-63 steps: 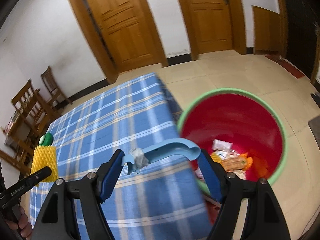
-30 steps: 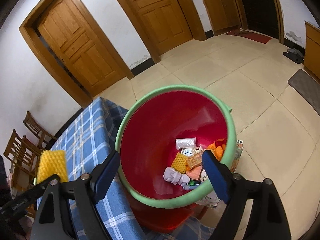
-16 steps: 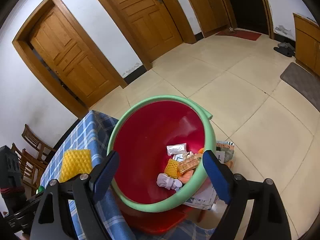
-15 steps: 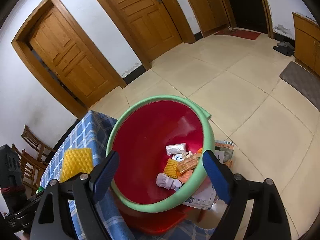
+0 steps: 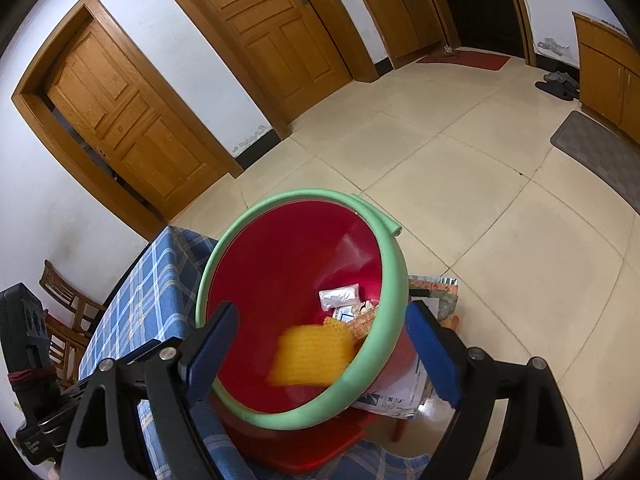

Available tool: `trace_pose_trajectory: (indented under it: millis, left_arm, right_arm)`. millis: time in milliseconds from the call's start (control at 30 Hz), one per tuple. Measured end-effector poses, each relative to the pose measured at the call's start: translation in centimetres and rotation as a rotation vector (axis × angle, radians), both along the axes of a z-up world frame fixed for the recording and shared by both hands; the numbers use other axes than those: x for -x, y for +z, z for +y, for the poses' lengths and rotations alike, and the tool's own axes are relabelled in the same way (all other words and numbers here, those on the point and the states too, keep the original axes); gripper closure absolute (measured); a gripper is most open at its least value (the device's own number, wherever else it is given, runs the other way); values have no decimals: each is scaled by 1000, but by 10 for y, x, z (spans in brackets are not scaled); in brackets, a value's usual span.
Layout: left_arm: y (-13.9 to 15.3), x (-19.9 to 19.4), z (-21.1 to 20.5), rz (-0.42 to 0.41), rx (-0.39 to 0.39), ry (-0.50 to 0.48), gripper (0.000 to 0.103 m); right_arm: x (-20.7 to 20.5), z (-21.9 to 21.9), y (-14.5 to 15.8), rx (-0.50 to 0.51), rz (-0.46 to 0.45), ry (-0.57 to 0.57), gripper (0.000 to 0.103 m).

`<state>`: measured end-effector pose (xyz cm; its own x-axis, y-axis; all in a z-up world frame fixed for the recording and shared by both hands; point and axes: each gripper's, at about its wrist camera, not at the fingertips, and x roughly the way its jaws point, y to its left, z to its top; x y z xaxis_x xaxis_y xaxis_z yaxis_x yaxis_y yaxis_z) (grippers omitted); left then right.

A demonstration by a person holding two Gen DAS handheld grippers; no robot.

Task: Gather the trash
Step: 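Move both open tools back over the table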

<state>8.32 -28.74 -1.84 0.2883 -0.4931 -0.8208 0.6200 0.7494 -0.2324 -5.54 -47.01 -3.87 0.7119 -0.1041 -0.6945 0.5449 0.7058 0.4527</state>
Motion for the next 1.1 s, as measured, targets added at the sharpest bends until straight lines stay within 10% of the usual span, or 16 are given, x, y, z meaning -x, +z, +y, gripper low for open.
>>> trace_pose_trajectory:
  millis: [1100]
  left_arm:
    - [46, 16, 168, -114, -9, 482, 29]
  right_arm:
    - [-19, 126, 48, 108, -53, 317, 7]
